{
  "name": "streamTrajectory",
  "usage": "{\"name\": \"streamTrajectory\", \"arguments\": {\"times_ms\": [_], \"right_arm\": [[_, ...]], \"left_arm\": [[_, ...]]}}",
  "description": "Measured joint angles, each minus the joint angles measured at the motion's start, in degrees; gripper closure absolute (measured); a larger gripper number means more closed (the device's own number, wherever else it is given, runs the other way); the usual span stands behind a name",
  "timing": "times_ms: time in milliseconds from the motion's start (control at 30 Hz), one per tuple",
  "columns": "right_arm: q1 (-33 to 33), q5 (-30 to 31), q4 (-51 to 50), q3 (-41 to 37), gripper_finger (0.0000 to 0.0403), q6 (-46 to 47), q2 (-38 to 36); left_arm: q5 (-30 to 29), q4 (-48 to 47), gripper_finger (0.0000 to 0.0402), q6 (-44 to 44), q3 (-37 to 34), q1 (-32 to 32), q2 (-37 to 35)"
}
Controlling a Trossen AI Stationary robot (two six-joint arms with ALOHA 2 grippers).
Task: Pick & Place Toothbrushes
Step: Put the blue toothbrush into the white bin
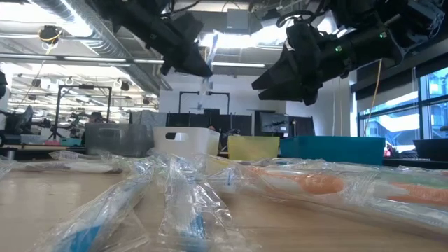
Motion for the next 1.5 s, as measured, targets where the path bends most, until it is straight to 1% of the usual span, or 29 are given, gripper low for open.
{"name": "streamTrajectory", "arguments": {"times_ms": [133, 267, 433, 700, 833, 967, 1067, 1267, 1500], "right_arm": [[0.00, 0.04, -0.04, 0.00, 0.0179, 0.00, 0.00], [0.00, 0.13, -0.16, 0.00, 0.0192, 0.00, 0.00], [0.00, 0.13, -0.39, 0.00, 0.0206, -0.02, -0.02], [0.00, 0.13, -0.39, 0.00, 0.0221, -0.07, -0.02], [0.00, 0.13, -0.37, 0.00, 0.0227, -0.11, -0.02], [0.00, 0.13, -0.42, 0.00, 0.0232, -0.17, -0.02], [0.00, 0.13, -0.52, 0.00, 0.0235, -0.17, -0.02], [0.00, 0.13, -0.81, 0.00, 0.0241, -0.60, -0.02], [0.00, 0.11, -0.83, 0.00, 0.0241, -1.55, -0.02]], "left_arm": [[0.84, -7.17, 0.0383, 0.37, 3.97, 4.02, 0.48], [1.21, -11.81, 0.0383, 0.33, 7.04, 7.77, 0.48], [1.71, -18.96, 0.0383, -1.59, 10.49, 12.30, 0.50], [5.76, -23.56, 0.0383, -3.32, 14.35, 17.29, 0.74], [5.77, -25.88, 0.0383, -4.12, 17.19, 18.55, 3.78], [6.28, -29.15, 0.0382, -3.32, 20.95, 19.37, 8.64], [8.31, -30.20, 0.0382, -3.25, 23.20, 19.86, 12.10], [11.62, -31.15, 0.0382, -3.96, 25.91, 20.24, 18.21], [11.99, -33.83, 0.0382, -5.64, 29.06, 20.24, 23.63]]}}
